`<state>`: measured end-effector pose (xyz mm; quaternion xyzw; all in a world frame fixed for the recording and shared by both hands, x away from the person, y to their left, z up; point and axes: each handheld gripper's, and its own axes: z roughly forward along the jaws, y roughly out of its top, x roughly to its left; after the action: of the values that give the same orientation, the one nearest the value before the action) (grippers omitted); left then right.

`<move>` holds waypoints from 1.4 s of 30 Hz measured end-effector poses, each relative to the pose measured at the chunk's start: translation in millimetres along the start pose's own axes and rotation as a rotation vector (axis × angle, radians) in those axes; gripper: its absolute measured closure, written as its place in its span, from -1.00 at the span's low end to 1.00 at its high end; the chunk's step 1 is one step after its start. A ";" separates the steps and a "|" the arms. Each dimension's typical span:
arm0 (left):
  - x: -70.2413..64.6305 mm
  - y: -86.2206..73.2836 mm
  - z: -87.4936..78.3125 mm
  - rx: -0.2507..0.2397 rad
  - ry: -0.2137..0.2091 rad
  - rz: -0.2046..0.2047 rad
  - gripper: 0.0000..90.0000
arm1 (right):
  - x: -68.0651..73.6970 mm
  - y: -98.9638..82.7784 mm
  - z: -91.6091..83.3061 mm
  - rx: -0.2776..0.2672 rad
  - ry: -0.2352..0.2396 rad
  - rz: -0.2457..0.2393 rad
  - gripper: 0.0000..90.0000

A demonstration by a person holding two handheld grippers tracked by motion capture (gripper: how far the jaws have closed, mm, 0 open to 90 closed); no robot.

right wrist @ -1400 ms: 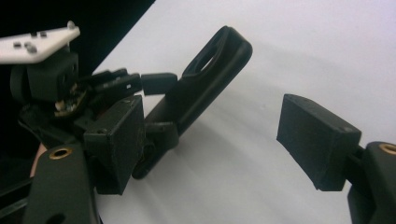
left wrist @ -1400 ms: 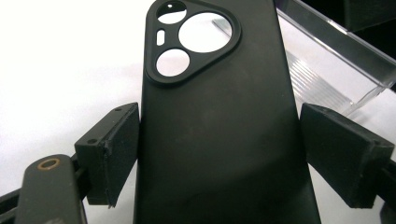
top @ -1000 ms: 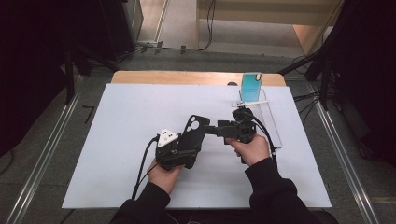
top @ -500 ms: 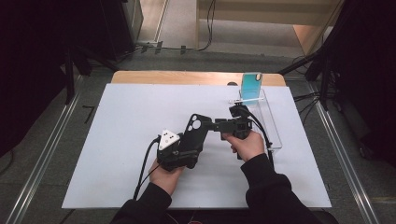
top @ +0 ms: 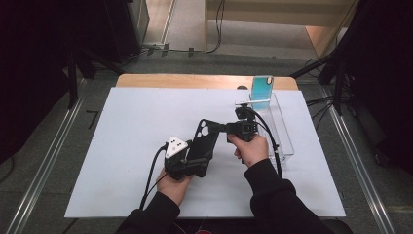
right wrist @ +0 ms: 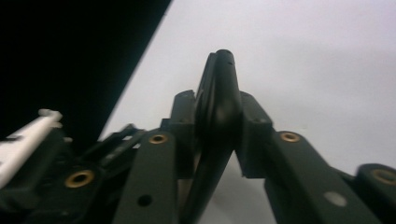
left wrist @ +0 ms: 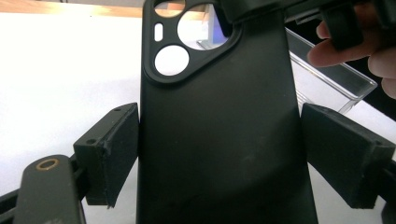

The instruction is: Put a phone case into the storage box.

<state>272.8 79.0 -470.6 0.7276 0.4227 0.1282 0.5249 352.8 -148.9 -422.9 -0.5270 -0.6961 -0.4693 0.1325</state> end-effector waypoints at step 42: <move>9.9 46.4 -12.7 0.305 -0.167 0.075 -0.64 | 34.8 -4.5 -40.7 -0.086 -0.158 -0.374 0.72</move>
<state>293.1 90.5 -427.4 0.8221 0.3648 0.0212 0.4366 322.0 -160.0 -380.1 -0.4289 -0.7694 -0.4721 -0.0343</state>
